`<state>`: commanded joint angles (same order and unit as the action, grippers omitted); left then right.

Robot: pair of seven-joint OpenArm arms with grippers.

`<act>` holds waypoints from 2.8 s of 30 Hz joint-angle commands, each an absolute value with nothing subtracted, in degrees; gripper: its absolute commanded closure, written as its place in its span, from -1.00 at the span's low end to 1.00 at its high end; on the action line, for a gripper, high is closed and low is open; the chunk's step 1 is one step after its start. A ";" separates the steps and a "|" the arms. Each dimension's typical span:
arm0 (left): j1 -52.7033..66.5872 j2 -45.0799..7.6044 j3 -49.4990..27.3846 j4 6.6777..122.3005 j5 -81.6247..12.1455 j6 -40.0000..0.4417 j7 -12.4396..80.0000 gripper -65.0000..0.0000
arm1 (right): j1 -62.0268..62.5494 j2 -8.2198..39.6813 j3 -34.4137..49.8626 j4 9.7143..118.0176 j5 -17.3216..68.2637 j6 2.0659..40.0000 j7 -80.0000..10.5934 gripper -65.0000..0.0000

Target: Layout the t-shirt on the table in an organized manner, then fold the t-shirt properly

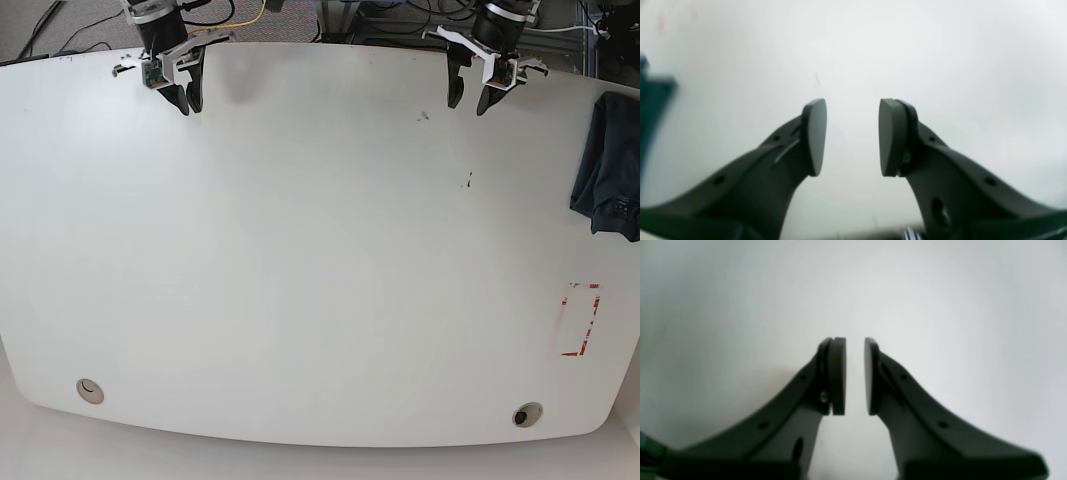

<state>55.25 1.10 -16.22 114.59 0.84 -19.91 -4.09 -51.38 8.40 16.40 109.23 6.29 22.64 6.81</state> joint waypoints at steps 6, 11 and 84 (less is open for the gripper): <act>64.40 0.92 -18.95 114.59 -4.26 -20.00 -4.00 0.26 | -58.33 8.48 16.48 108.53 6.55 24.40 6.99 0.73; 72.48 -0.22 -20.62 114.15 -11.74 -20.00 -3.65 0.26 | -64.84 8.31 16.48 107.56 6.81 25.80 6.99 0.73; 9.63 -5.85 -1.19 12.70 1.19 -9.01 -3.82 0.26 | -21.14 8.04 8.48 25.71 6.29 25.45 7.34 0.71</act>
